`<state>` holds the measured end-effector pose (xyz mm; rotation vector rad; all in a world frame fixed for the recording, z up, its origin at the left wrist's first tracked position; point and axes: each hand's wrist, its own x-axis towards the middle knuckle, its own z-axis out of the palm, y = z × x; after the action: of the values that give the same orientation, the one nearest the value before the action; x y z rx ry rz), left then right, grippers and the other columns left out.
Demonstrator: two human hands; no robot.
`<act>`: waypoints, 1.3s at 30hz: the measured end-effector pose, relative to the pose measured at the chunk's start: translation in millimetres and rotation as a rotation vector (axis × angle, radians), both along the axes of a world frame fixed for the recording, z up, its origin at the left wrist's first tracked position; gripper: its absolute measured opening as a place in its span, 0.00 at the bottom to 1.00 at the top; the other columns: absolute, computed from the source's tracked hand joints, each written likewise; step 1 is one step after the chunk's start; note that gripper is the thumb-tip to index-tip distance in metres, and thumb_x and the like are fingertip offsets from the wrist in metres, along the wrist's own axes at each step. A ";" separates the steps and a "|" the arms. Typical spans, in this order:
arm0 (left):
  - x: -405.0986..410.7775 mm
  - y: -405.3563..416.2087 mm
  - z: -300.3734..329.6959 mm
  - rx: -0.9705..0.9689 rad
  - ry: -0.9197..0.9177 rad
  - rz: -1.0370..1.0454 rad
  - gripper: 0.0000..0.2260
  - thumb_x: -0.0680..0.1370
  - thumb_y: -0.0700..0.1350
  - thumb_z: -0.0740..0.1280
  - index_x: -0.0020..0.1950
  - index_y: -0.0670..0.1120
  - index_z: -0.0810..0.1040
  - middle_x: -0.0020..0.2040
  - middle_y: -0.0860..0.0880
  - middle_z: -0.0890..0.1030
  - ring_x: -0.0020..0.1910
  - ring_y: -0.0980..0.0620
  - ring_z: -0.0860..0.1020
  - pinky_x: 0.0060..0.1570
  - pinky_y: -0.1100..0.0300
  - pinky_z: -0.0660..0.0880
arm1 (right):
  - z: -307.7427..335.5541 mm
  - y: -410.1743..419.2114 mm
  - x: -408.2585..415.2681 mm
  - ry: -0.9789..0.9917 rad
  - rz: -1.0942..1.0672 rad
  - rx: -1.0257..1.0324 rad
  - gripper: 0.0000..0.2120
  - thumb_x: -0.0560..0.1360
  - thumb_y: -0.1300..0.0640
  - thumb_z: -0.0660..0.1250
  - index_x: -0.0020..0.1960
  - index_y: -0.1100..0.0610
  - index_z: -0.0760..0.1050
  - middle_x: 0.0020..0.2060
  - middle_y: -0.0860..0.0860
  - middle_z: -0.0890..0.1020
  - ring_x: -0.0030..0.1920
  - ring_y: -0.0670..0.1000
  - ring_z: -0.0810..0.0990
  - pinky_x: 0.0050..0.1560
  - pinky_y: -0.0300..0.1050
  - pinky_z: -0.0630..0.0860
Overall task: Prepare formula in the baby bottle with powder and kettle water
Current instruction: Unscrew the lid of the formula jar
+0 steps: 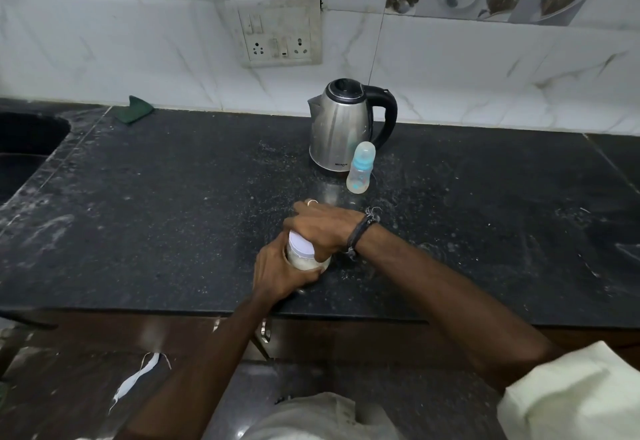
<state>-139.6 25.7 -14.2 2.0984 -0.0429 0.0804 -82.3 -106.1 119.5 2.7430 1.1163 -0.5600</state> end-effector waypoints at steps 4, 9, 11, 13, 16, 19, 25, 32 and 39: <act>-1.2 -1.6 1.3 0.049 -0.036 0.000 0.35 0.57 0.53 0.84 0.61 0.51 0.77 0.54 0.52 0.83 0.51 0.58 0.80 0.50 0.64 0.76 | 7.1 2.3 3.0 0.112 -0.087 0.263 0.19 0.70 0.42 0.73 0.52 0.55 0.81 0.49 0.53 0.79 0.51 0.53 0.77 0.50 0.52 0.77; 0.0 -0.5 -2.3 0.012 0.007 -0.001 0.33 0.57 0.57 0.83 0.58 0.51 0.78 0.49 0.57 0.84 0.46 0.63 0.82 0.48 0.58 0.80 | 0.5 15.6 -12.3 -0.264 -0.329 -0.012 0.32 0.78 0.32 0.53 0.56 0.59 0.79 0.54 0.57 0.82 0.54 0.58 0.81 0.45 0.48 0.69; -0.8 -2.0 -0.5 0.015 0.014 0.004 0.30 0.58 0.55 0.83 0.57 0.51 0.79 0.46 0.57 0.85 0.44 0.64 0.82 0.45 0.59 0.80 | -6.0 21.9 -17.4 -0.240 -0.362 -0.070 0.35 0.79 0.32 0.48 0.54 0.58 0.81 0.52 0.56 0.83 0.53 0.57 0.82 0.44 0.48 0.70; -1.9 -3.5 0.5 0.018 0.010 0.012 0.27 0.58 0.54 0.84 0.52 0.56 0.77 0.43 0.58 0.84 0.42 0.64 0.81 0.43 0.61 0.80 | -9.5 23.4 -17.6 -0.226 -0.342 -0.071 0.31 0.81 0.35 0.50 0.57 0.58 0.81 0.55 0.56 0.83 0.55 0.57 0.81 0.46 0.48 0.72; -2.1 -3.8 1.0 0.001 0.026 0.035 0.29 0.56 0.55 0.84 0.52 0.57 0.76 0.45 0.58 0.83 0.43 0.65 0.81 0.42 0.66 0.78 | -0.9 20.0 -13.1 -0.105 -0.233 -0.066 0.21 0.77 0.43 0.64 0.63 0.55 0.76 0.60 0.57 0.79 0.59 0.59 0.79 0.51 0.50 0.74; -2.0 -3.0 -1.3 0.033 0.042 0.038 0.29 0.57 0.54 0.84 0.53 0.53 0.76 0.44 0.58 0.81 0.41 0.66 0.79 0.40 0.70 0.75 | 9.8 14.8 -6.3 0.124 -0.106 -0.046 0.25 0.69 0.51 0.75 0.64 0.46 0.74 0.59 0.54 0.73 0.59 0.56 0.74 0.55 0.55 0.75; -1.4 -1.0 -4.8 0.006 0.025 0.024 0.33 0.55 0.56 0.82 0.58 0.50 0.78 0.48 0.56 0.84 0.45 0.61 0.82 0.47 0.58 0.80 | 13.4 17.7 -9.0 -0.135 -0.381 0.037 0.31 0.76 0.32 0.58 0.65 0.55 0.73 0.62 0.59 0.76 0.60 0.61 0.77 0.55 0.55 0.74; -3.1 -2.9 -5.6 -0.031 -0.014 0.029 0.30 0.55 0.56 0.84 0.53 0.57 0.76 0.45 0.57 0.84 0.43 0.61 0.82 0.43 0.53 0.81 | -1.4 18.0 -13.5 -0.159 -0.282 -0.046 0.25 0.79 0.39 0.58 0.60 0.58 0.78 0.58 0.57 0.81 0.58 0.60 0.80 0.50 0.51 0.74; -4.8 -3.0 -3.0 -0.057 -0.036 0.007 0.38 0.57 0.50 0.85 0.65 0.56 0.76 0.53 0.61 0.82 0.51 0.65 0.81 0.51 0.63 0.78 | 27.2 -8.7 -9.3 0.014 -0.233 0.179 0.25 0.65 0.46 0.74 0.57 0.52 0.69 0.49 0.53 0.76 0.50 0.58 0.76 0.43 0.49 0.73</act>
<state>-144.4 22.7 -17.1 2.0407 -0.0539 0.1221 -91.6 -114.8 146.7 3.0538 0.8950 -0.5303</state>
